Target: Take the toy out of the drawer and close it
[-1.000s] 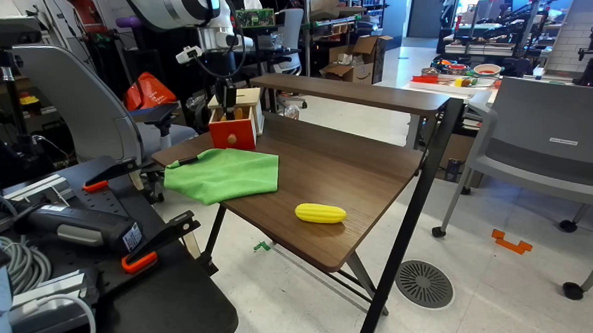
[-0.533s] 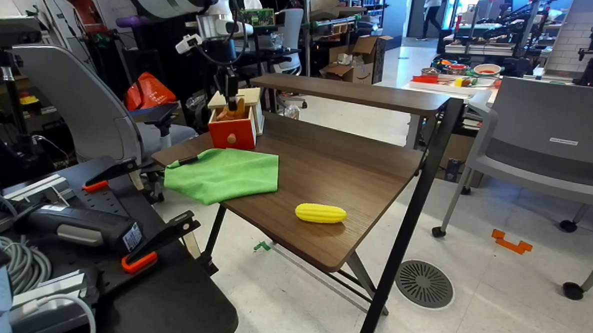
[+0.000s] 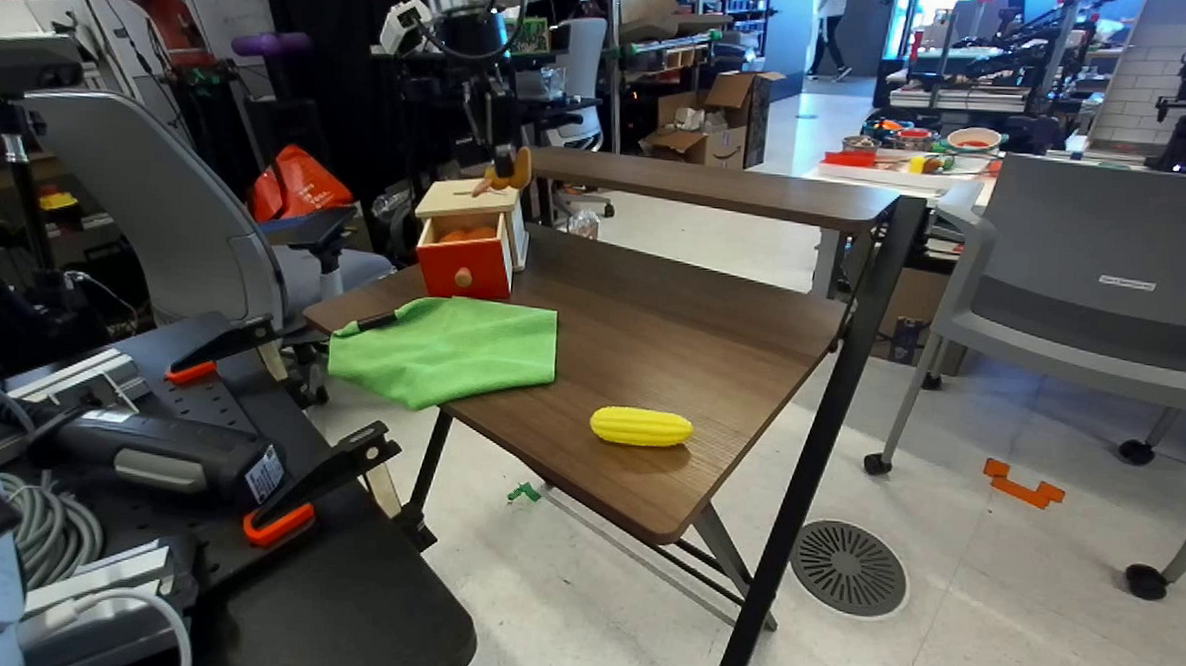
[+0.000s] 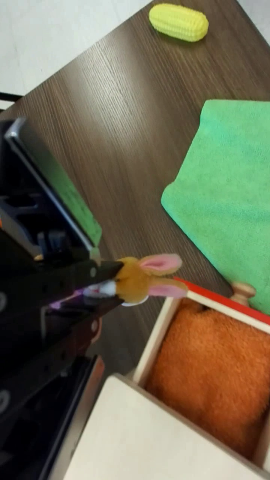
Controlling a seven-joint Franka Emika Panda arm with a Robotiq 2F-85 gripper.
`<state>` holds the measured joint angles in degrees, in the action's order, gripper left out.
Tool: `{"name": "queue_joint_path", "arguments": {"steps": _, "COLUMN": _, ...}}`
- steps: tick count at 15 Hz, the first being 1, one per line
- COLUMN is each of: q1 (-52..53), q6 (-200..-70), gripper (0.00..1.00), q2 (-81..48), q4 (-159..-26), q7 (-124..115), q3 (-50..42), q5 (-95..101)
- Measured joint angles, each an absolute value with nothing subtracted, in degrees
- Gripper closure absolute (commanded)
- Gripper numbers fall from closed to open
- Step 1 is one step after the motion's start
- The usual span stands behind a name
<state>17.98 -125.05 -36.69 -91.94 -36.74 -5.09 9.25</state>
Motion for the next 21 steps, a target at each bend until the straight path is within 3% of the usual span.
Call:
{"name": "queue_joint_path", "arguments": {"steps": 9, "q1": 9.74, "q6": -124.94, "gripper": 0.97, "q2": -42.19, "q4": -91.83, "q7": -37.01, "q3": -7.56, "q5": 8.95}}
{"name": "queue_joint_path", "arguments": {"steps": 20, "q1": 8.19, "q6": -124.95, "gripper": 0.97, "q2": -50.37, "q4": -90.27, "q7": -40.91, "q3": -8.75, "q5": 8.36}}
{"name": "queue_joint_path", "arguments": {"steps": 21, "q1": 8.04, "q6": -124.95, "gripper": 0.62, "q2": -50.67, "q4": -89.97, "q7": -41.31, "q3": -8.79, "q5": 8.2}}
